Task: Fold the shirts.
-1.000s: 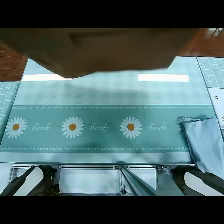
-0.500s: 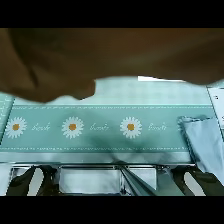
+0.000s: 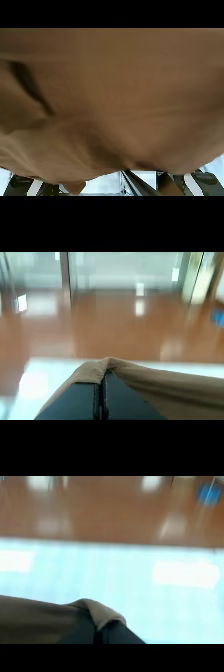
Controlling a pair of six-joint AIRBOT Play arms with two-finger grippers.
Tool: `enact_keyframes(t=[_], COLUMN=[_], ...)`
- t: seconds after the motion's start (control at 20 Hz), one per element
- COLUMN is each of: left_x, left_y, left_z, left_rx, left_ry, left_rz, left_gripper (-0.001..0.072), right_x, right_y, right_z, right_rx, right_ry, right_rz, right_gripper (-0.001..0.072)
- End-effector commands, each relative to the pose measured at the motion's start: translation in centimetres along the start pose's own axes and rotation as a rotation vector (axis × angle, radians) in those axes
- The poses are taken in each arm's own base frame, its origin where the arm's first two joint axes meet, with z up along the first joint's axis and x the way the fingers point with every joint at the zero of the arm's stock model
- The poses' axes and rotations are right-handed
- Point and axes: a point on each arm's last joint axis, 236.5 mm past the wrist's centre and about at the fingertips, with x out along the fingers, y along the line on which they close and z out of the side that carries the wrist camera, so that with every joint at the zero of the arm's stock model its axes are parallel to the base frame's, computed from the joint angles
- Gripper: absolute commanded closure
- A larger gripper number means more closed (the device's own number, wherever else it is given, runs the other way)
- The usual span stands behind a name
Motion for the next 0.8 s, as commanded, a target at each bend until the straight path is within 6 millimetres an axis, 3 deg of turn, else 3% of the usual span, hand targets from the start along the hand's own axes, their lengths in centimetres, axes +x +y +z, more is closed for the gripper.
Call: enact_keyframes(t=[0.0, 0.2, 0.5, 0.6, 0.75], left_x=[8.1, 18.8, 33.9, 38.0, 41.9], left_y=[0.7, -0.1, -0.4, -0.2, -0.7], left_z=[-7.4, -13.5, -21.4, -23.7, -28.3], left_rx=[-0.070, -0.143, -0.304, -0.365, -0.436], left_ry=[0.270, 0.466, 0.567, 0.567, 0.651], left_rz=[0.003, -0.053, -0.083, -0.078, -0.087], left_gripper=[0.0686, 0.0685, 0.0685, 0.0685, 0.0685], right_x=[7.9, 19.6, 36.0, 40.8, 46.5], right_y=[-0.6, -3.5, -5.5, -6.7, -8.2], right_z=[-4.6, -9.1, -14.4, -15.8, -16.4], right_rx=[0.065, 0.160, 0.274, 0.282, 0.318], right_ry=[0.168, 0.310, 0.452, 0.490, 0.515], right_rz=[0.059, 0.052, 0.124, 0.121, 0.112], right_gripper=[0.0684, 0.0684, 0.0684, 0.0684, 0.0684])
